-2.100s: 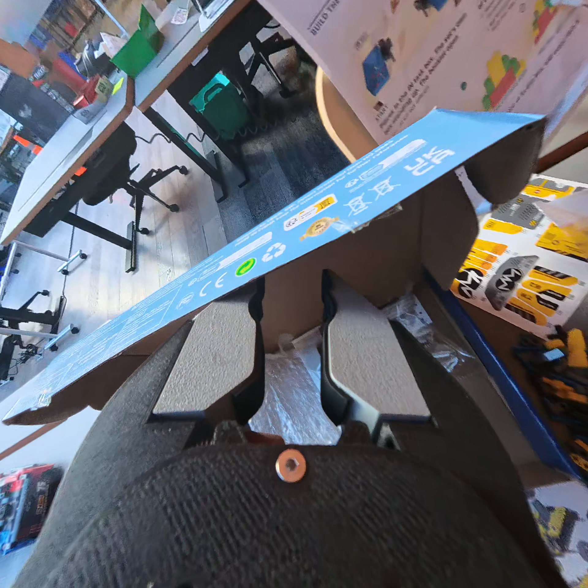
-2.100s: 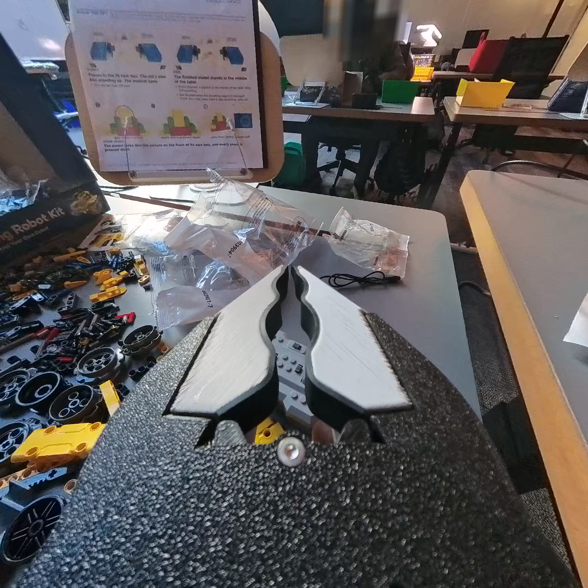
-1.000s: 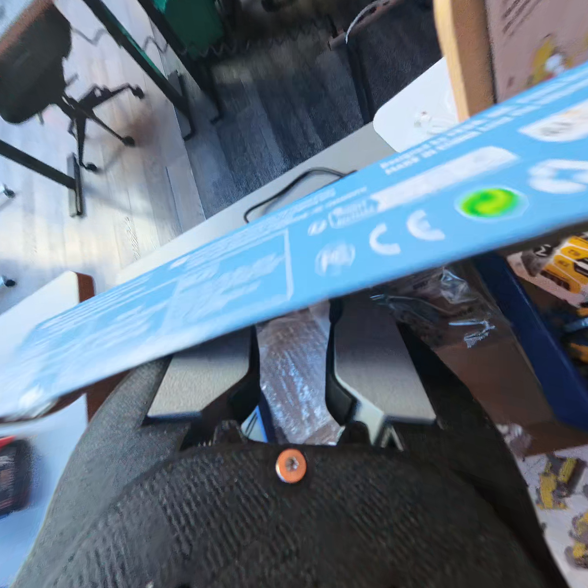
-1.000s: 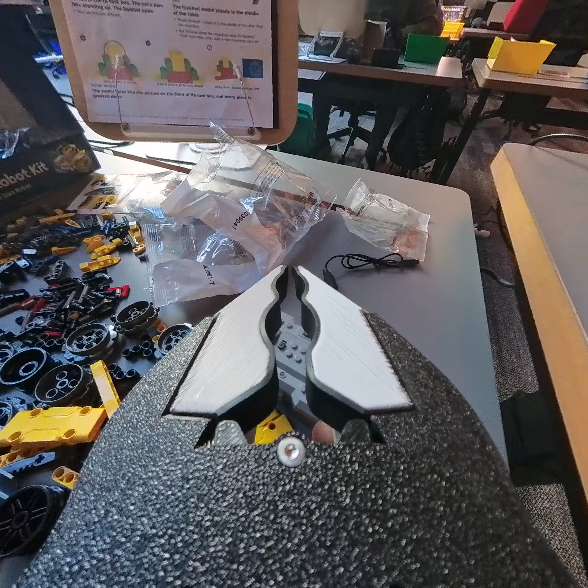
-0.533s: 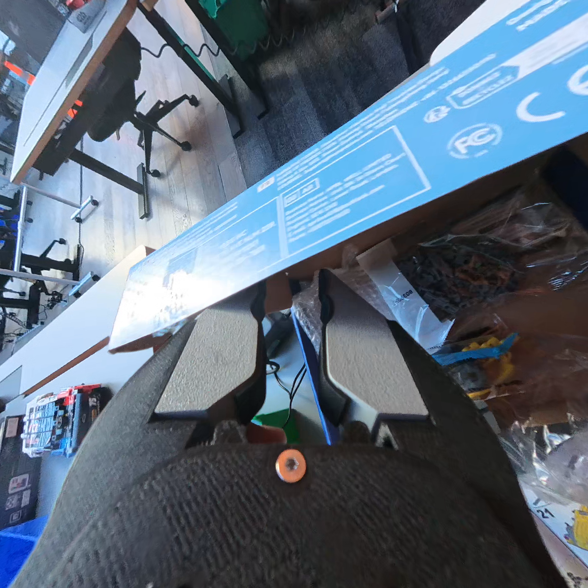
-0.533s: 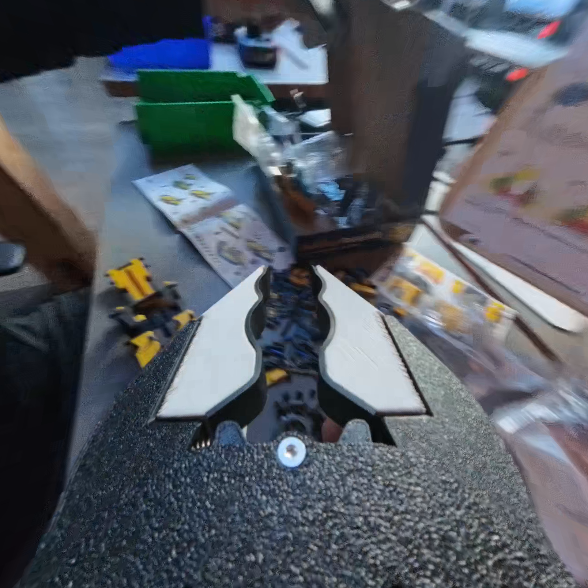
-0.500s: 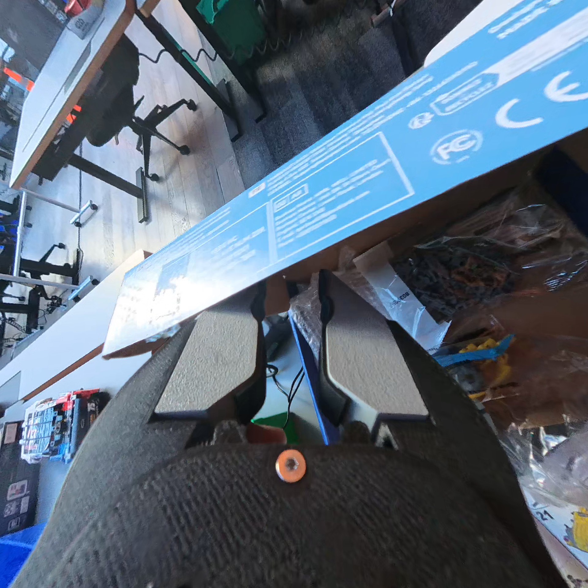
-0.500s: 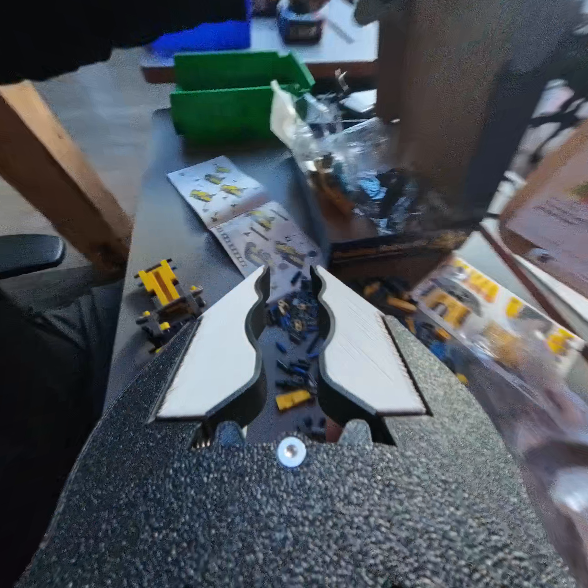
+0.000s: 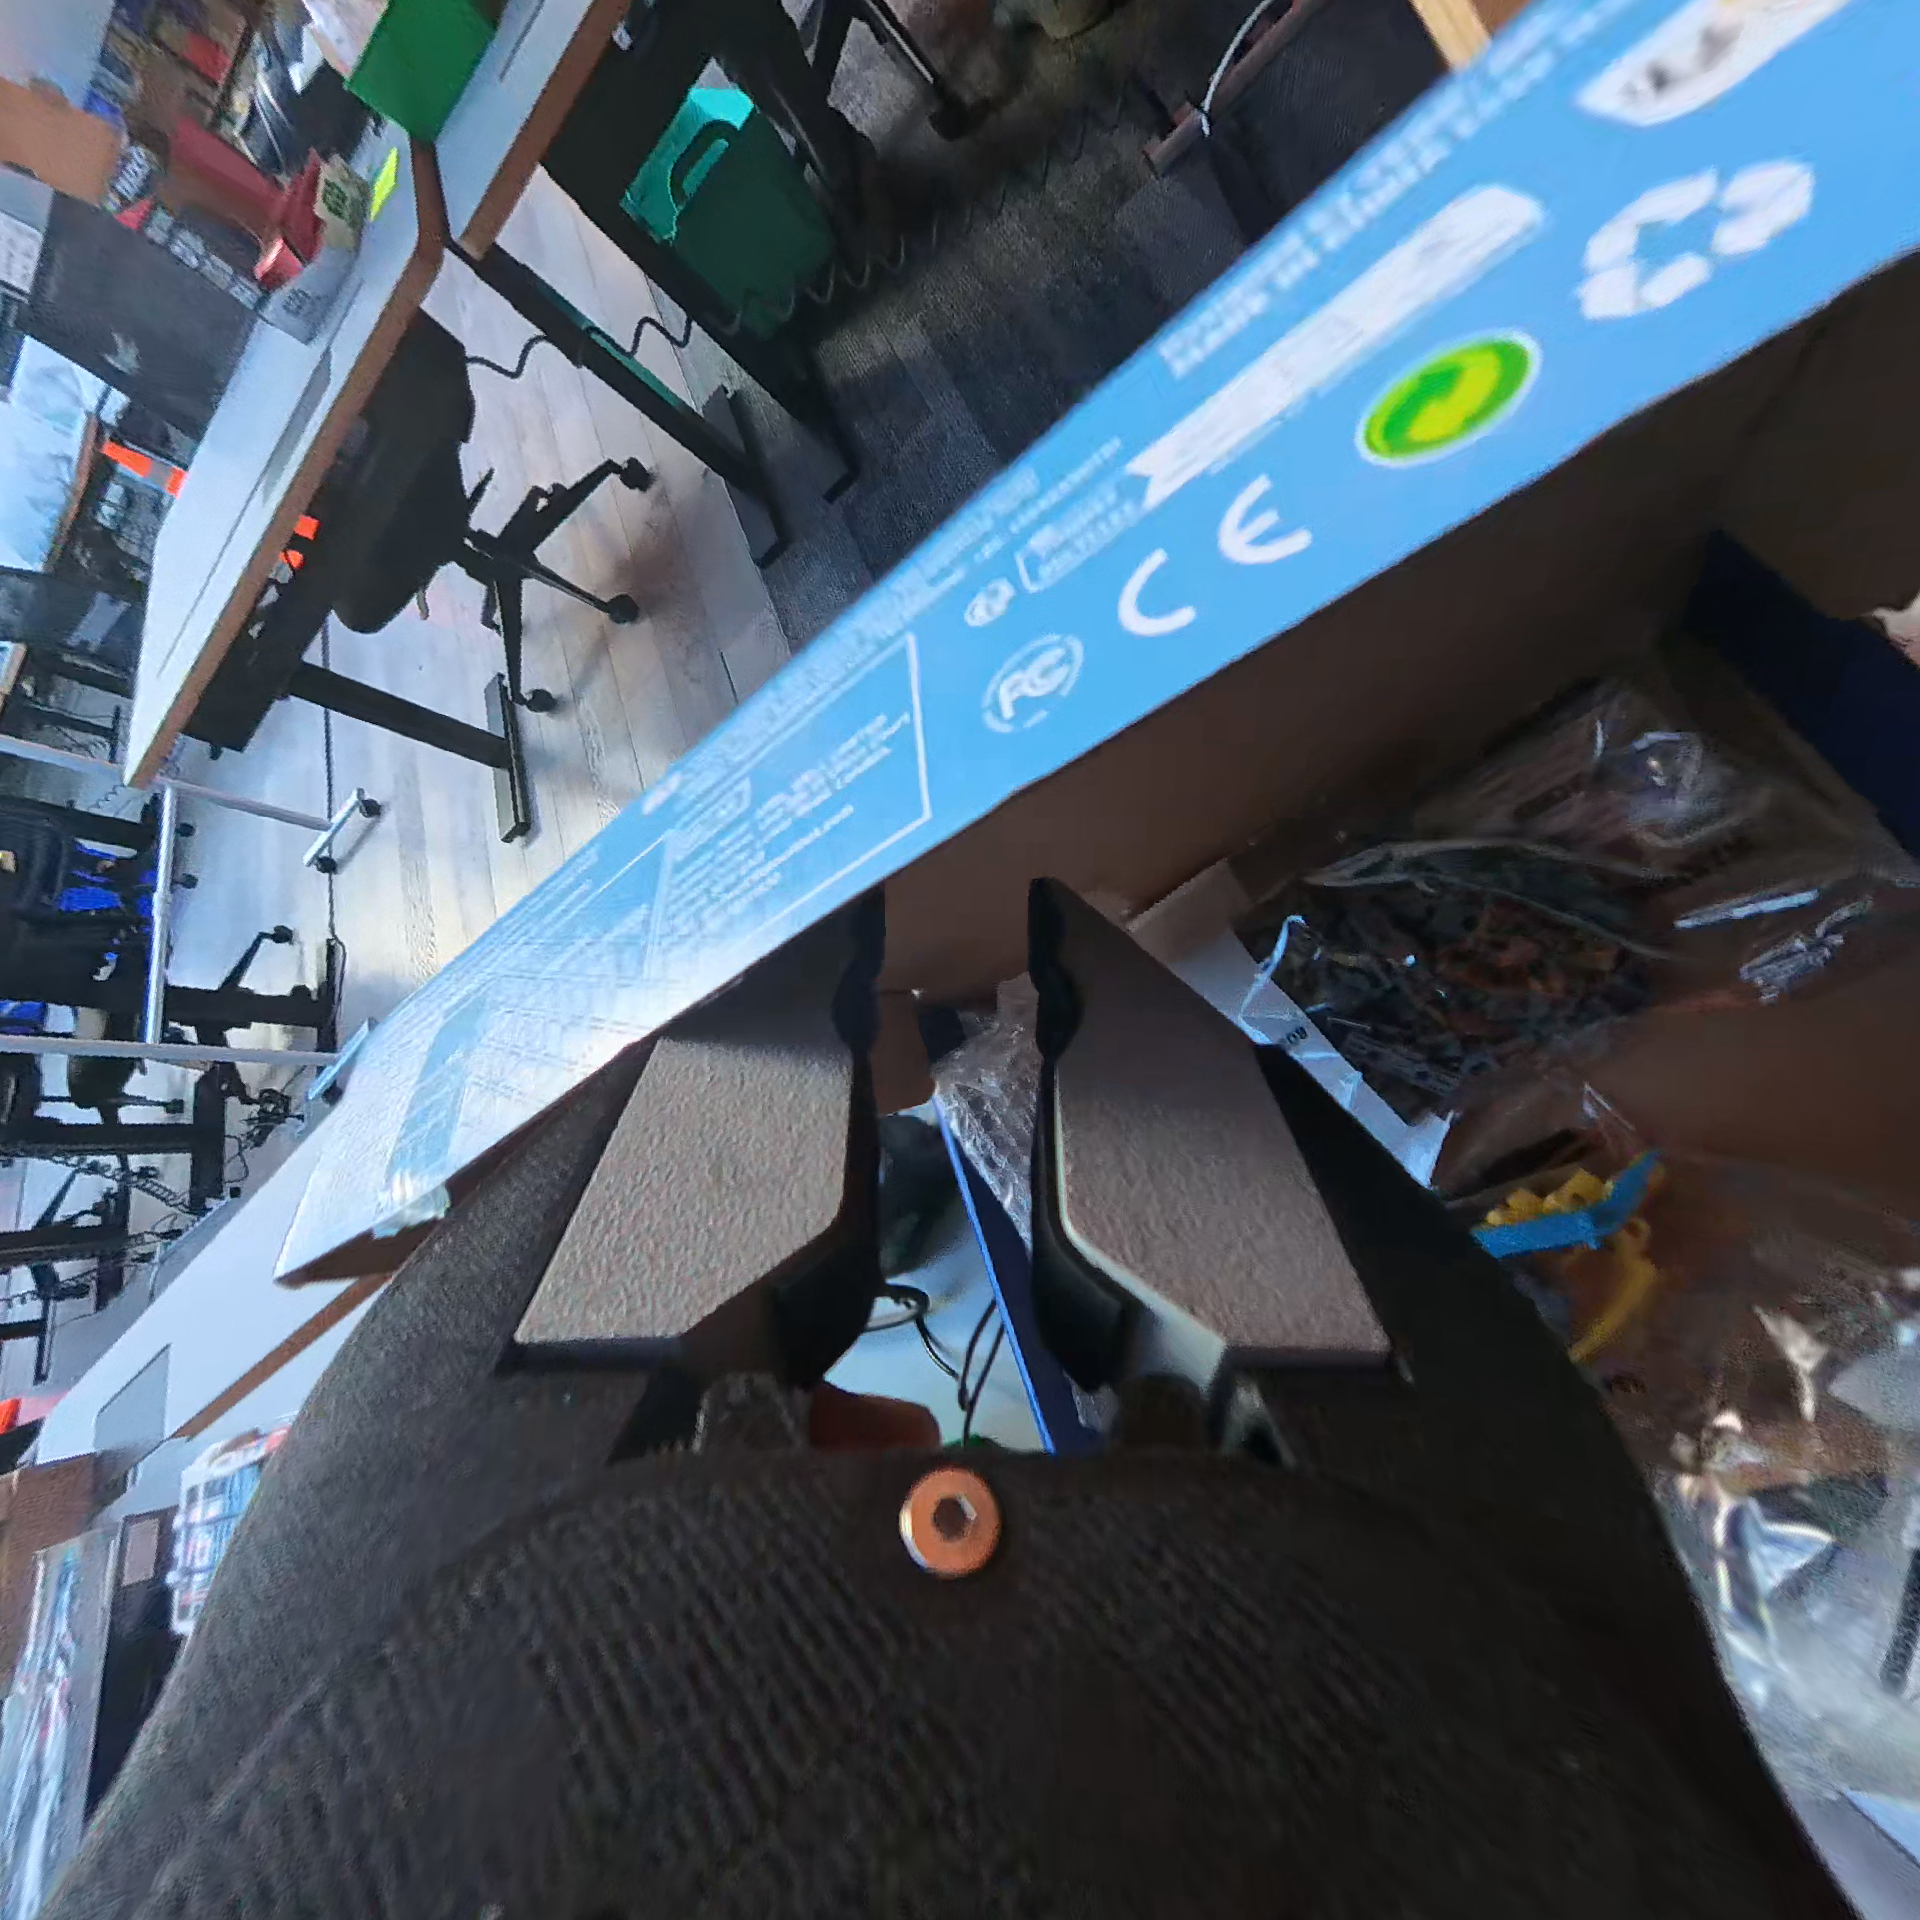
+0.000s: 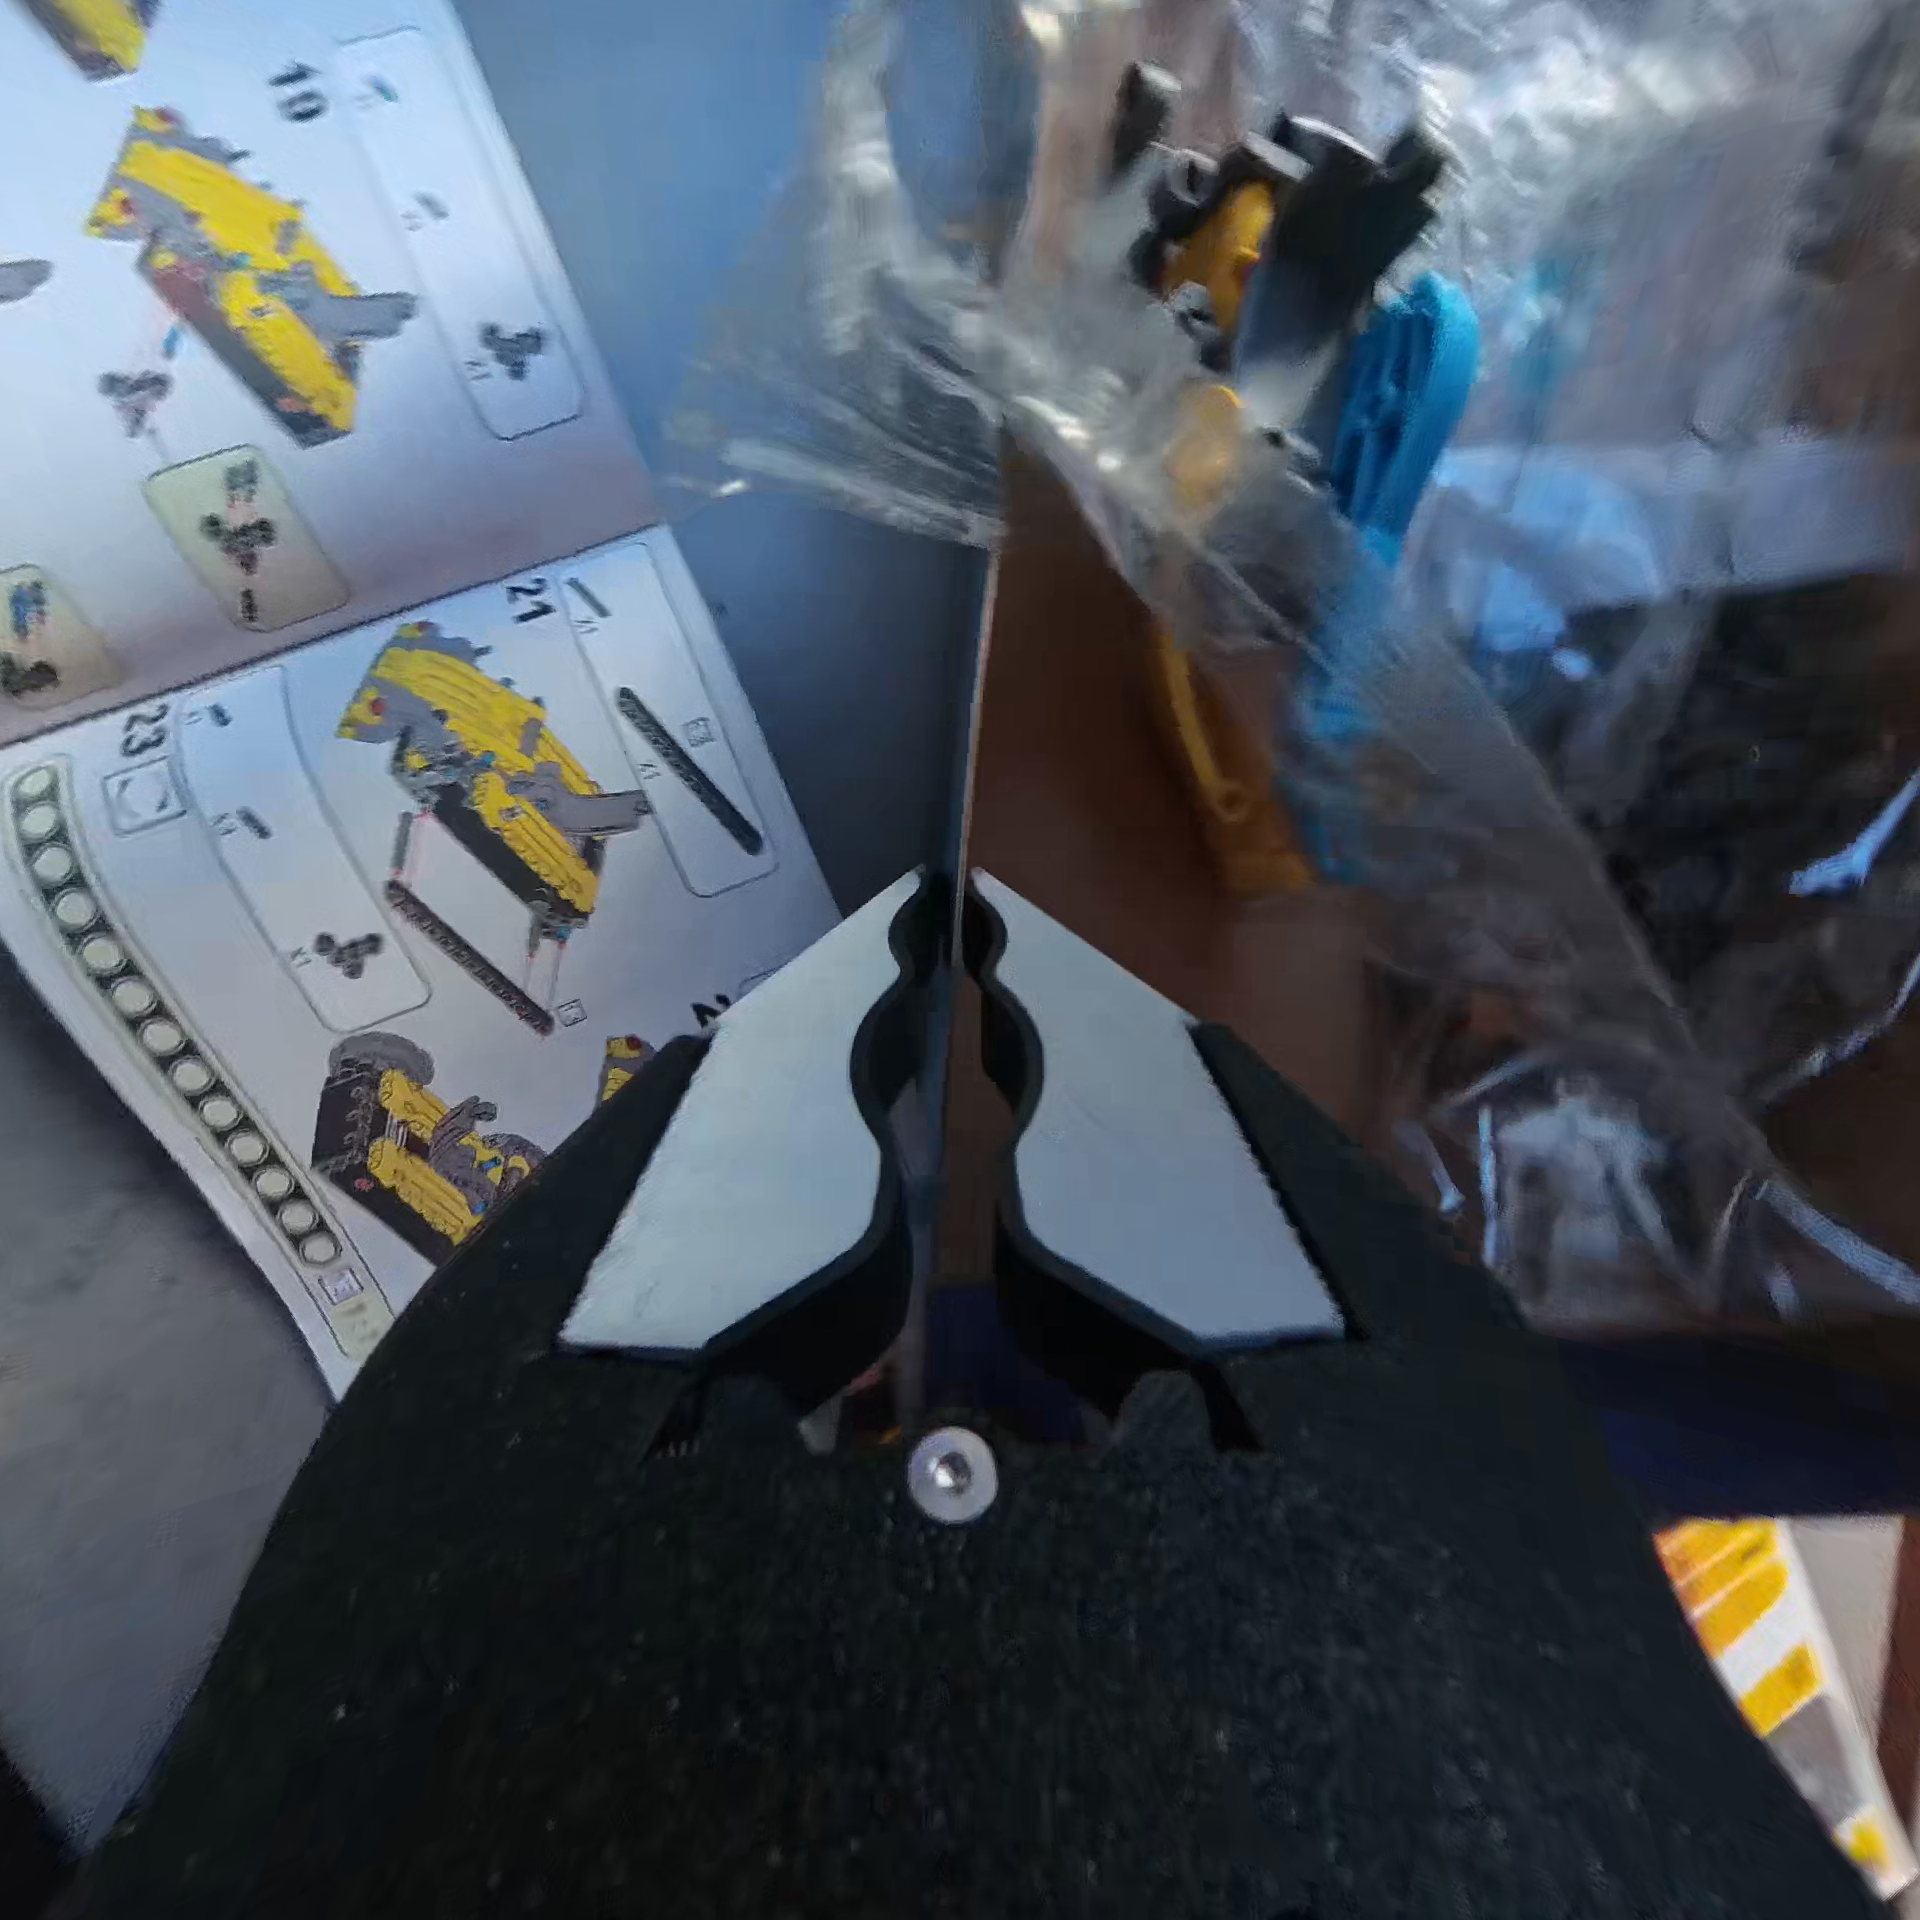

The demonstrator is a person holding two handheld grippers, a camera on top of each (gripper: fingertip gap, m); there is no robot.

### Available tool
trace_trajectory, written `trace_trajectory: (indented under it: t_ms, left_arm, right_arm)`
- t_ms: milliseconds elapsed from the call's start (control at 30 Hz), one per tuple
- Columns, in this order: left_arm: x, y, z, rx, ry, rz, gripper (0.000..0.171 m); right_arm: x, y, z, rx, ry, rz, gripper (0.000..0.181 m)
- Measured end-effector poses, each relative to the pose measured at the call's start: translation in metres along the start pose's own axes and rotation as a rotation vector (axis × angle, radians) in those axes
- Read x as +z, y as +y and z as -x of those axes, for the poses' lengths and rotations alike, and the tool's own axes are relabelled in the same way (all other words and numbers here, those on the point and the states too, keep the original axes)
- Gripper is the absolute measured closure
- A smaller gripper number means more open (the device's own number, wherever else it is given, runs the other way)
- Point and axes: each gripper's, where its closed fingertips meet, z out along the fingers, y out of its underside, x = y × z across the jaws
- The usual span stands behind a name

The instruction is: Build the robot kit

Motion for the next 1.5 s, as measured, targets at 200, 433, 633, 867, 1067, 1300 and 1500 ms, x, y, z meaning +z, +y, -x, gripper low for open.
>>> trace_trajectory:
  t_ms: [200,433,633,867,1067,1300,1500]
  left_arm:
    - [0.004,-0.018,0.014,0.010,-0.019,0.003,0.146]
    - [0.027,-0.019,0.042,0.037,-0.101,0.056,0.163]
    - [0.065,0.007,0.065,-0.050,-0.083,0.162,0.171]
    - [0.118,0.039,0.046,-0.035,-0.062,0.255,0.162]
    - [0.135,0.074,0.011,-0.002,0.049,0.353,0.171]
    - [0.081,0.060,0.009,-0.099,0.149,0.243,0.160]
    - [0.008,0.049,-0.001,-0.087,0.186,0.118,0.155]
  right_arm:
    - [-0.004,0.004,0.020,-0.297,-0.125,0.032,0.179]
    - [-0.010,0.016,0.027,-0.369,-0.181,-0.018,0.179]
    - [-0.015,0.024,0.032,-0.444,-0.129,0.004,0.176]
    - [-0.011,0.026,0.032,-0.400,-0.174,-0.047,0.176]
    - [-0.007,0.031,0.029,-0.379,-0.173,-0.022,0.175]
    - [-0.011,0.026,0.029,-0.370,-0.114,-0.032,0.167]
    - [-0.050,0.004,0.024,-0.309,-0.047,-0.166,0.162]
